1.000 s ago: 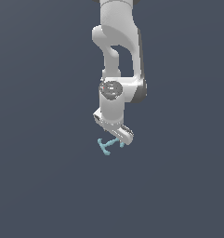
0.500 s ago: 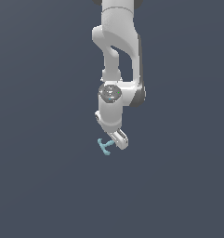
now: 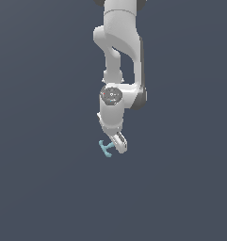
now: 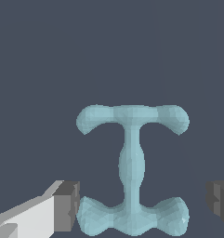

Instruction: Pick up the object and move it to a goal position.

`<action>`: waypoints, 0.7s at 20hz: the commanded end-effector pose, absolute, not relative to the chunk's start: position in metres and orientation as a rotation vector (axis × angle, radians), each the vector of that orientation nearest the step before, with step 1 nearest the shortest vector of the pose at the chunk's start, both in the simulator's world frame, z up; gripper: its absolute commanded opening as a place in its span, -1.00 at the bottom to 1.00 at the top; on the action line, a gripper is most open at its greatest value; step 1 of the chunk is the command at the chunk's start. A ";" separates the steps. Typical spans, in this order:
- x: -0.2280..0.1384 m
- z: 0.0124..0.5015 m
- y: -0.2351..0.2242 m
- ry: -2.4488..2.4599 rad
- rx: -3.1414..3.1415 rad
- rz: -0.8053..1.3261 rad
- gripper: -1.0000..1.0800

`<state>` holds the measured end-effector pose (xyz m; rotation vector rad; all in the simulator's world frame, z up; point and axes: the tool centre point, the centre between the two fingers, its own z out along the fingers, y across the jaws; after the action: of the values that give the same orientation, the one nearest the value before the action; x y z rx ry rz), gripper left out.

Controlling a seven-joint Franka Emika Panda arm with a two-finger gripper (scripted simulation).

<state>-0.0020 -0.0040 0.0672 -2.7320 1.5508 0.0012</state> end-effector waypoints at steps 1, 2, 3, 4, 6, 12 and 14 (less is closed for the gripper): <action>-0.002 0.067 -0.004 1.551 -2.732 0.001 0.92; -0.002 0.067 -0.004 1.551 -2.732 0.001 0.92; -0.002 0.066 -0.004 1.551 -2.732 0.001 0.92; -0.002 0.064 -0.004 1.551 -2.732 0.001 0.92; -0.002 0.059 -0.004 1.552 -2.731 0.001 0.92; -0.003 0.031 -0.004 1.556 -2.729 0.001 0.92; -0.003 0.023 -0.004 1.557 -2.728 0.000 0.92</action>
<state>-0.0032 -0.0042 0.0293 -2.7293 1.5566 0.0016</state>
